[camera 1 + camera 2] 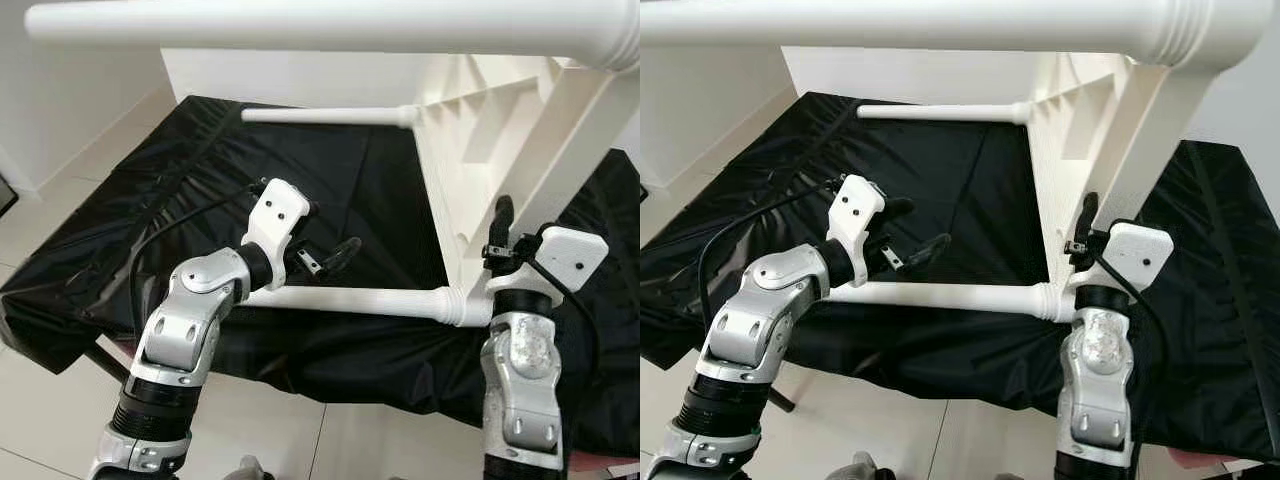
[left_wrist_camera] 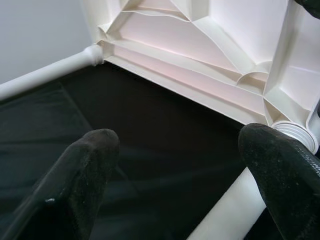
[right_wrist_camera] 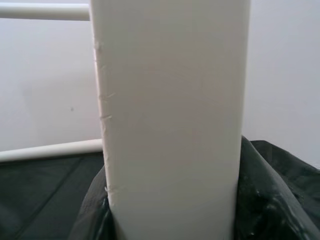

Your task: Building children table

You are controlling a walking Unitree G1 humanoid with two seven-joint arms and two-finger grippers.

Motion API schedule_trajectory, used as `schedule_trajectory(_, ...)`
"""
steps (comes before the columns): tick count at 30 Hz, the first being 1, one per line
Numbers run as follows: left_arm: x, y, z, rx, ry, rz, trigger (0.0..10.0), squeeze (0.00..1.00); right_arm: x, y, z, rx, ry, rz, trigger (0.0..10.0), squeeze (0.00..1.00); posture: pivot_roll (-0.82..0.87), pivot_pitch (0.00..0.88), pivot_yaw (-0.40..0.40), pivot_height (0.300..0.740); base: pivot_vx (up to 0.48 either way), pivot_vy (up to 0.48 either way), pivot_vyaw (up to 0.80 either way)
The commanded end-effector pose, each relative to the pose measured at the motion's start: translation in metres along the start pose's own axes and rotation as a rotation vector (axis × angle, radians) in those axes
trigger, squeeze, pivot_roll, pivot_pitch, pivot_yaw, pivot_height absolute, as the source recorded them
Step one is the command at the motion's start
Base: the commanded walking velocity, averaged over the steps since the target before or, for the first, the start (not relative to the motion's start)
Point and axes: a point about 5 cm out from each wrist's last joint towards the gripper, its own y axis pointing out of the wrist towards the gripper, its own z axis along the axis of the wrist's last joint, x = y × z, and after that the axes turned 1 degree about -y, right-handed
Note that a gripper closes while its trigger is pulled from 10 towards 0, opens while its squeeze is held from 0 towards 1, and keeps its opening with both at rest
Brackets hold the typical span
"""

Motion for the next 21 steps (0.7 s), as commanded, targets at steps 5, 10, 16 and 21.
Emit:
schedule_trajectory(5,-0.001,0.001,0.004,0.005,0.017,0.022,10.0,0.00,-0.013,-0.011,-0.030,-0.168,-0.001,0.064,10.0,0.00,-0.10,0.026,0.071,0.740,0.000,0.000,0.00)
schedule_trajectory(10,0.000,0.002,0.004,0.008,0.018,0.026,10.0,0.00,-0.026,-0.003,-0.034,-0.175,0.026,0.170,10.0,0.44,-0.09,0.011,0.056,0.740,0.000,0.000,0.00)
schedule_trajectory(16,-0.001,0.001,0.005,0.015,0.028,0.036,10.0,0.00,-0.031,0.004,-0.030,-0.149,0.060,0.278,10.0,1.00,-0.08,0.000,0.032,0.740,0.000,0.000,0.00)
schedule_trajectory(21,-0.002,0.000,0.005,0.020,0.033,0.052,10.0,0.00,-0.028,0.004,-0.026,-0.118,0.098,0.375,10.0,1.00,-0.07,0.000,0.015,0.740,0.000,0.000,0.00)
